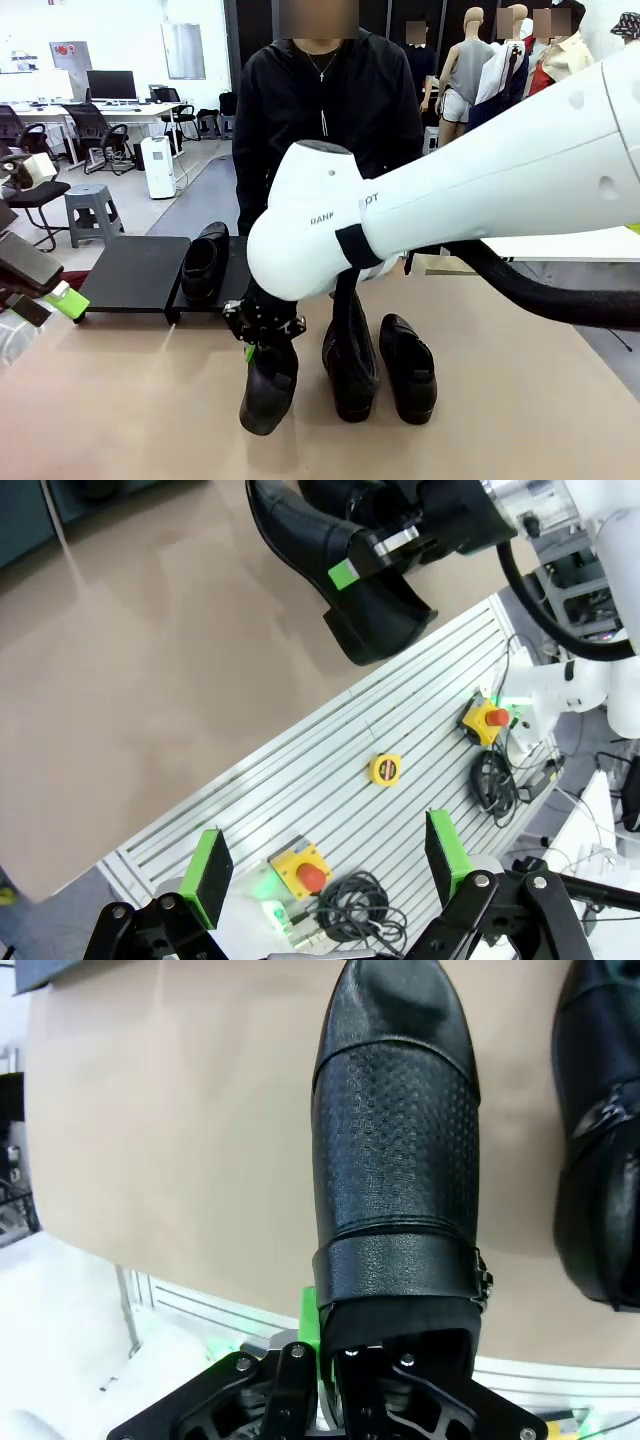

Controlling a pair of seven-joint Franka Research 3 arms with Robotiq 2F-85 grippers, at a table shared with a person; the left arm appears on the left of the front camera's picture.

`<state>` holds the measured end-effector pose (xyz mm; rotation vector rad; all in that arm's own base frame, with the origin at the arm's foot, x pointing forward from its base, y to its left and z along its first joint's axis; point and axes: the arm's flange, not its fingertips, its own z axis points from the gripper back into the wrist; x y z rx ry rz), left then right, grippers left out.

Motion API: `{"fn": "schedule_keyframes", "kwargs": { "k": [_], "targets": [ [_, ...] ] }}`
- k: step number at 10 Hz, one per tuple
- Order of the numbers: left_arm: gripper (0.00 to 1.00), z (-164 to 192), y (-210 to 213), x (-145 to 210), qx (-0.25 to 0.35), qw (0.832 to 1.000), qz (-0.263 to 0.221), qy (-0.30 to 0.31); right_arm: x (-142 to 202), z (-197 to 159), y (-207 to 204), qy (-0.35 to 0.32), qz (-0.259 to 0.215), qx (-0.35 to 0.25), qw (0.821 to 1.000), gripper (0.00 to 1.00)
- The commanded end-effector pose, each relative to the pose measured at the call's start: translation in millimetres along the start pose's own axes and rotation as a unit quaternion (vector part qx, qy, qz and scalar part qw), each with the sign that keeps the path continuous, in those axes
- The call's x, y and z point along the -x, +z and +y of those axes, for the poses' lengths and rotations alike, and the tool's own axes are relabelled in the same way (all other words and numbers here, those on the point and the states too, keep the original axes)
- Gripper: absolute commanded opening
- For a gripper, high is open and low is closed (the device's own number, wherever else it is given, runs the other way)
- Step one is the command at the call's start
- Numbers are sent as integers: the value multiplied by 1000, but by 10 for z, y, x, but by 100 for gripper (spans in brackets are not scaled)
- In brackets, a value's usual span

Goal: Organize the shoes by placing them on the stand.
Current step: Pick up one Shoe and place it in the middle of the table.

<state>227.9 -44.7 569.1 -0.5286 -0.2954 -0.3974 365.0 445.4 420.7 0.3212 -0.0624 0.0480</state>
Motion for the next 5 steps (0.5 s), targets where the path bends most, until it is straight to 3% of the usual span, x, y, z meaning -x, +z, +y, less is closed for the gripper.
{"fn": "schedule_keyframes", "kwargs": {
  "k": [1, 5],
  "targets": [
    [100, 20, -6, 18, 7, 1000, -1, -5, 96, -33, -121, 11, -9, 15, 1000, 0],
    [100, 20, -6, 18, 7, 1000, -1, -5, 89, -88, -337, 21, 12, 28, 999, 0]
  ]
}}
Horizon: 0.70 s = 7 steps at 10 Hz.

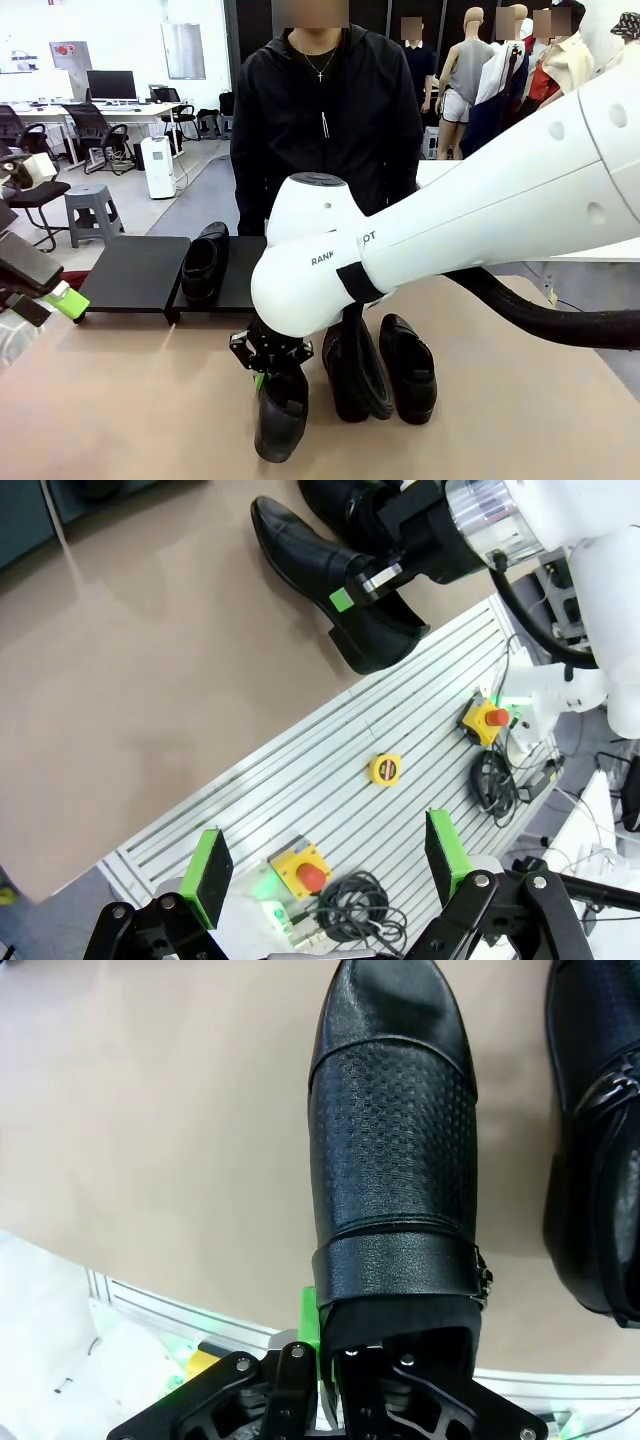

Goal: Organize the shoes by placing them on the stand.
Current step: Pick up one Shoe and place it in the middle of the table.

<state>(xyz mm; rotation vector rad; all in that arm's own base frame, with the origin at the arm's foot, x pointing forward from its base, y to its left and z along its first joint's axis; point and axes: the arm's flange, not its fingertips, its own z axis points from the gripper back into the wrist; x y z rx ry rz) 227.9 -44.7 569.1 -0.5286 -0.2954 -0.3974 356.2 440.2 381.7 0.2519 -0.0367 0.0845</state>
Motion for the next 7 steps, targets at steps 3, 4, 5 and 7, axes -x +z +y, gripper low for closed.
{"fn": "schedule_keyframes", "kwargs": {
  "k": [3, 4, 5, 7],
  "targets": [
    [100, 20, -6, 18, 7, 1000, -1, -5, 14, 89, 15, 14, -6, -15, 1000, 100],
    [100, 20, -6, 18, 7, 1000, -1, -5, 17, 79, 38, 13, -7, -20, 1000, 100],
    [100, 20, -6, 18, 7, 1000, -1, -5, 20, 68, 56, 14, -9, -24, 1000, 100],
    [100, 20, -6, 18, 7, 1000, -1, -5, 34, 23, 274, 29, -9, -50, 998, 100]
  ]
}}
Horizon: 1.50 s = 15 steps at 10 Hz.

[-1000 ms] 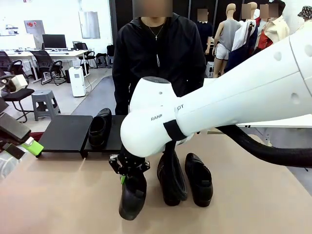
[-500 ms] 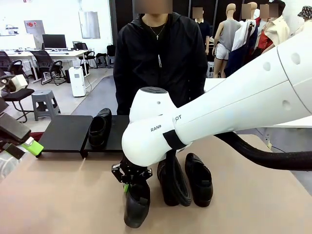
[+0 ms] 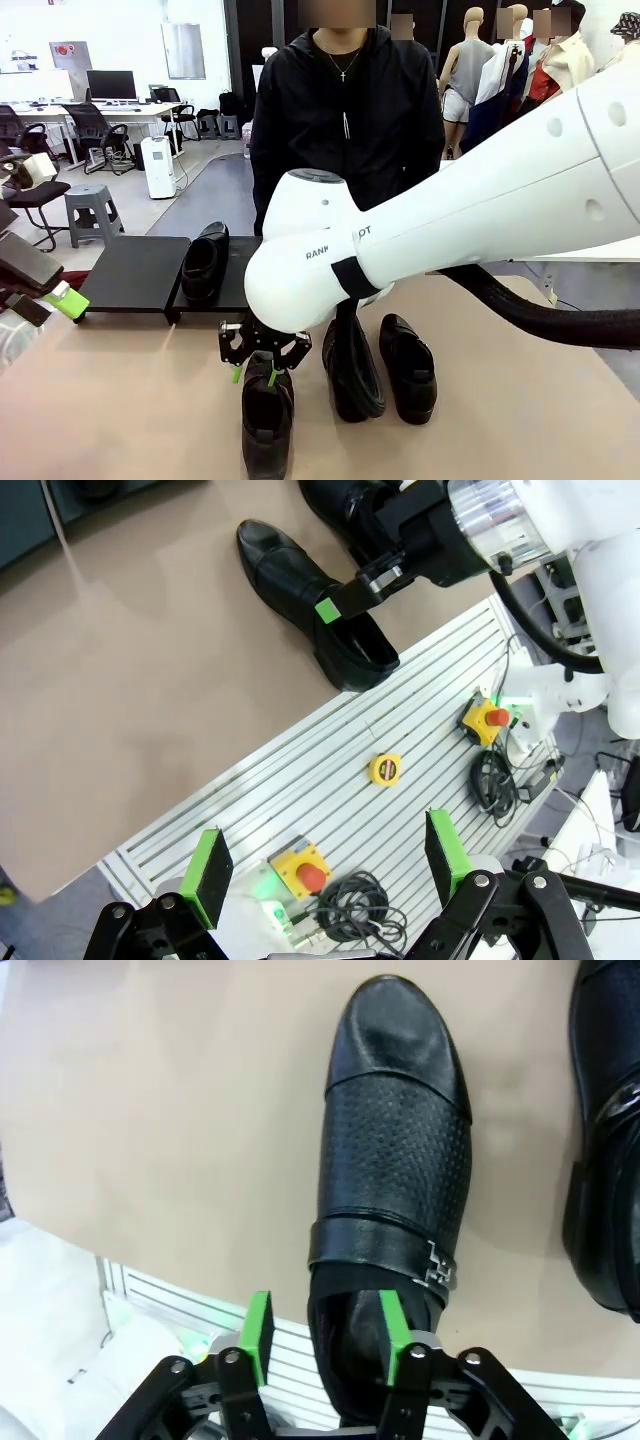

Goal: Organize the shoes by placing them on the stand.
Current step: Pick up one Shoe and place it in the middle of the table.

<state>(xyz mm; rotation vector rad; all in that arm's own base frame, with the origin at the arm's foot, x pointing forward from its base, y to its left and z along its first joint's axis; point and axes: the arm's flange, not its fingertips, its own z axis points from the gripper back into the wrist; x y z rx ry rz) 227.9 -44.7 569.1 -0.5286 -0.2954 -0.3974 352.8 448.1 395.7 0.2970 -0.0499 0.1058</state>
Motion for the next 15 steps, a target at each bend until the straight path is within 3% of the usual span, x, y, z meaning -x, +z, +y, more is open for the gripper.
{"fn": "schedule_keyframes", "kwargs": {
  "k": [1, 4, 6, 9, 11, 12, 13, 14, 15],
  "targets": [
    [100, 20, -6, 18, 7, 1000, -1, -5, 15, -175, 445, 31, -7, -49, 998, 100],
    [100, 20, -6, 18, 7, 1000, -1, -5, 350, -1017, 1654, 111, 17, -77, 991, 100],
    [100, 20, -6, 18, 7, 1000, -1, -5, 608, -1883, 2313, 82, -10, -68, 994, 100],
    [100, 20, -6, 18, 7, 1000, -1, -5, 1188, -3408, 2825, 41, -85, -159, 983, 100],
    [100, 20, -6, 18, 7, 1000, -1, -5, 1604, -4184, 2911, -32, -173, -225, 958, 100],
    [100, 20, -6, 18, 7, 1000, -1, -5, 1694, -4316, 2867, -42, -195, -239, 950, 100],
    [100, 20, -6, 18, 7, 1000, -1, -5, 1640, -4281, 2755, -33, -187, -196, 962, 100],
    [100, 20, -6, 18, 7, 1000, -1, -5, 1589, -4296, 3181, -45, -167, -220, 960, 100],
    [100, 20, -6, 18, 7, 1000, -1, -5, 1589, -4296, 3181, -45, -167, -220, 960, 100]
  ]
}}
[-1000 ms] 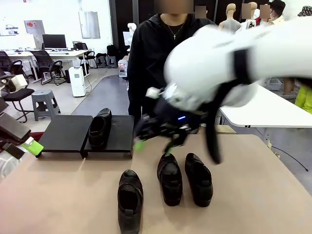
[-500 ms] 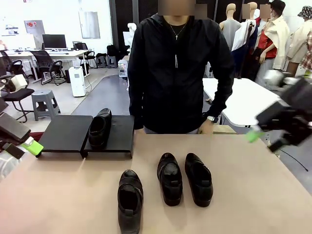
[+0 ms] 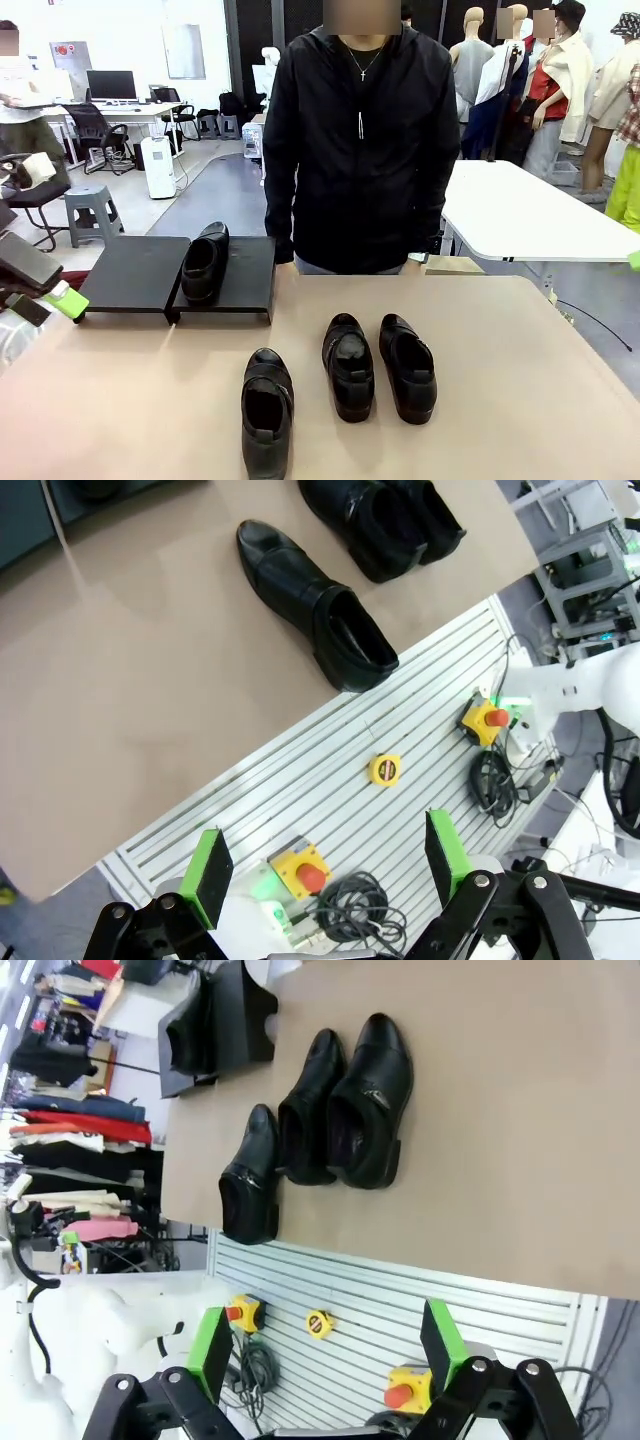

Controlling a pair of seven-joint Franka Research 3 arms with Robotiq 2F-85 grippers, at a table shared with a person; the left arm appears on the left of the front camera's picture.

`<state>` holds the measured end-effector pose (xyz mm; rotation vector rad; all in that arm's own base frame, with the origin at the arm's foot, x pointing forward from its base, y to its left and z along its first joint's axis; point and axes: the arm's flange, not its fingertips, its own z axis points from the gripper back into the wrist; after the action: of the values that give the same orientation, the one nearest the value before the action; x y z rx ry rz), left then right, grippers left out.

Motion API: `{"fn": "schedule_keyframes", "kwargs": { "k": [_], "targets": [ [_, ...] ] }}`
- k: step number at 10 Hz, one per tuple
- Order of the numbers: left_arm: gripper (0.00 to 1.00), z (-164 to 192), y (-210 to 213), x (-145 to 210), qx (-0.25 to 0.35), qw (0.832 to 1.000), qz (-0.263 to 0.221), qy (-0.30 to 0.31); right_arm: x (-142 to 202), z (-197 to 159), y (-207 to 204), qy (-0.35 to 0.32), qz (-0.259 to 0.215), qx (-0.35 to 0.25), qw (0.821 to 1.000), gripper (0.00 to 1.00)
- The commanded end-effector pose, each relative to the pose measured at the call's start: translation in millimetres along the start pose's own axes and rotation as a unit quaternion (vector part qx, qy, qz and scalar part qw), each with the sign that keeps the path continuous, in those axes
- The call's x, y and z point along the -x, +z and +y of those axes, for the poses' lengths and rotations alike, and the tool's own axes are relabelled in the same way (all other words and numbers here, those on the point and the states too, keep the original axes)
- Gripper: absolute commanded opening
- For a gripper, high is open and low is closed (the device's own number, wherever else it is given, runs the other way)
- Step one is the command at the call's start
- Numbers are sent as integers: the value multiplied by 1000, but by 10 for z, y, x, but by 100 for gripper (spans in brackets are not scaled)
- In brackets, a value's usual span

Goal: Organize the shoes by placing them on the stand.
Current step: Pick up one Shoe and place it in the middle of the table, then place the Shoe from the middle of the table onto the Shoes Stand.

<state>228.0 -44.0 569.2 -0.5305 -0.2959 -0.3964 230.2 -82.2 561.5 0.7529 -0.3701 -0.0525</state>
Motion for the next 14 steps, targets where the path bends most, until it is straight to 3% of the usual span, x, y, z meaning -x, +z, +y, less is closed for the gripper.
{"fn": "schedule_keyframes", "kwargs": {
  "k": [1, 13, 14],
  "targets": [
    [100, 15, -10, 17, 6, 1000, 0, -5, -6, 114, -68, 8, 13, -5, 1000, 100],
    [100, 0, 0, 0, 0, 1000, 0, 0, -6, 114, -68, 8, 13, -5, 1000, 100],
    [100, -640, -245, -54, -18, 999, -7, 39, -6, 114, -68, 8, 13, -5, 1000, 100]
  ]
}}
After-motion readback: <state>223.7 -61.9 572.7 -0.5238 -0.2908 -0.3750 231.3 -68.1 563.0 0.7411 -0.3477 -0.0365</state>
